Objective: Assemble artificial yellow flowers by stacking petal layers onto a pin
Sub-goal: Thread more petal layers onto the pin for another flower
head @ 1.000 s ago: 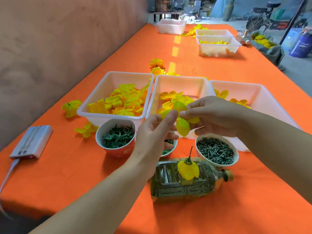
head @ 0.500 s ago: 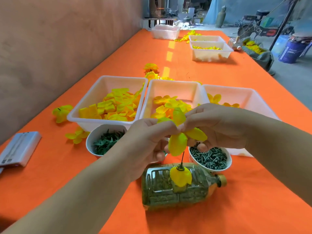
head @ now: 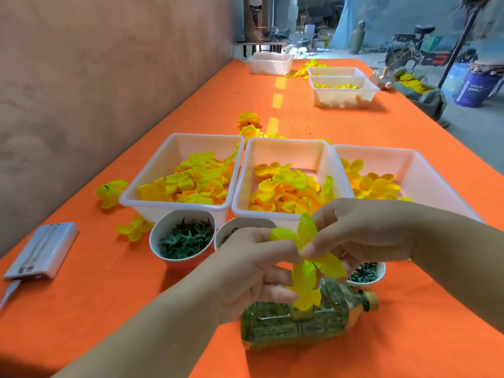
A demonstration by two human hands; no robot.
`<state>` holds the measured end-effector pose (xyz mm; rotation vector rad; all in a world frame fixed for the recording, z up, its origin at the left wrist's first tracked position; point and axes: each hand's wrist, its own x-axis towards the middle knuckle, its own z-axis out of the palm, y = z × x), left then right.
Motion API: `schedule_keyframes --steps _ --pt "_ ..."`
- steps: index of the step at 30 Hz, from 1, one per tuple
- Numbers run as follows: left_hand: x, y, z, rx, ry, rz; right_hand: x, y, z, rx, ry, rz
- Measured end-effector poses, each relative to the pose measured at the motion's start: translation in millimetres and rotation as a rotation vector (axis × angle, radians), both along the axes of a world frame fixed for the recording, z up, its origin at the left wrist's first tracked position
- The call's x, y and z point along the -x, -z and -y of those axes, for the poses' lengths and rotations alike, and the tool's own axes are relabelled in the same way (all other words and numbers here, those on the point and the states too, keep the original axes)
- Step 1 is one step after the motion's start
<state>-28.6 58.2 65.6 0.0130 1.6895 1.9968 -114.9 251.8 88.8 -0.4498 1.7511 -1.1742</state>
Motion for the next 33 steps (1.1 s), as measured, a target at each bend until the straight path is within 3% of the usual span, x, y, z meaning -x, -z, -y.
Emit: schedule_keyframes --steps 16,33 --pt "5 9 5 -0.128 0.013 0.104 -9 -1 -1 0.110 0.016 0.197" --pt "1 9 -3 -0.142 -0.005 0.125 -11 3 -3 0.047 0.033 0.172"
